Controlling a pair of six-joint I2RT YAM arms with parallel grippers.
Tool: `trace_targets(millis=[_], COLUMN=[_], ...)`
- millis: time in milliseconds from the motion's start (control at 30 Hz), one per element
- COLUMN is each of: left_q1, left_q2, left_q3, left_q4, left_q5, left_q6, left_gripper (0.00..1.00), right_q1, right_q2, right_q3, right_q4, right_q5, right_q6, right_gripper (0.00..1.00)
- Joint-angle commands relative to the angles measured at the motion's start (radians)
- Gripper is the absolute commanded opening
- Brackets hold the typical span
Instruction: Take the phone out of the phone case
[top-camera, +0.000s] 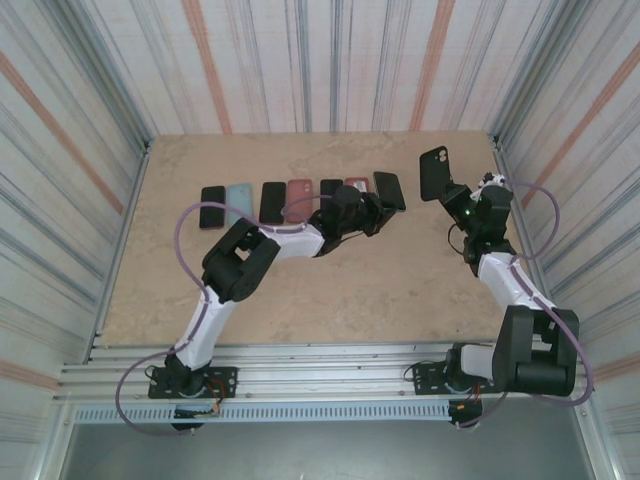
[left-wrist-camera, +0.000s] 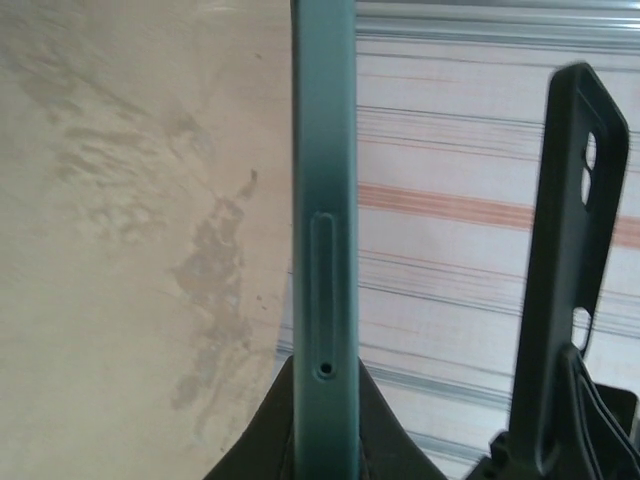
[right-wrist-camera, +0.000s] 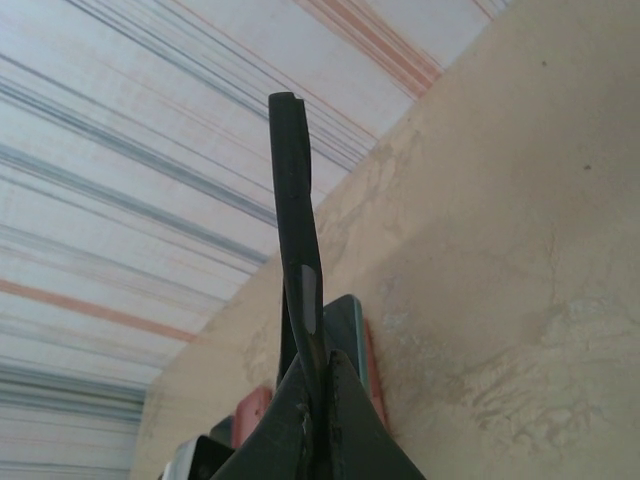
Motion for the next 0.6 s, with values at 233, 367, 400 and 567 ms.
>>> trace_targets(millis=[233, 367, 400, 567], left_q1=[0.035, 0.041, 0.043, 0.047], left_q2=[0.137, 0.177, 0.182, 0.219], left_q3=[0.228, 0.291, 0.301, 0.366], left_q4=[-0.081, -0.128, -0.138, -0.201], left_q5=[0.103, 0.129, 0.128, 0.136], left_q6=[0.053, 0.055, 0.057, 0.057], left_gripper=[0.0, 0.0, 0.0, 0.0], right_q1=[-0.05, -0.054, -0.055, -0.056], right_q2=[0.079, 0.093, 0.096, 0.115], right_q3=[-0.036, -0.038, -0.04, -0.042], right_q4=[0.07, 0.074, 0.075, 0.083], right_q5=[-0.109, -0.123, -0.125, -0.132], right_q6=[0.037, 0.038, 0.038, 0.041], right_gripper=[0.0, 0.0, 0.0, 0.0])
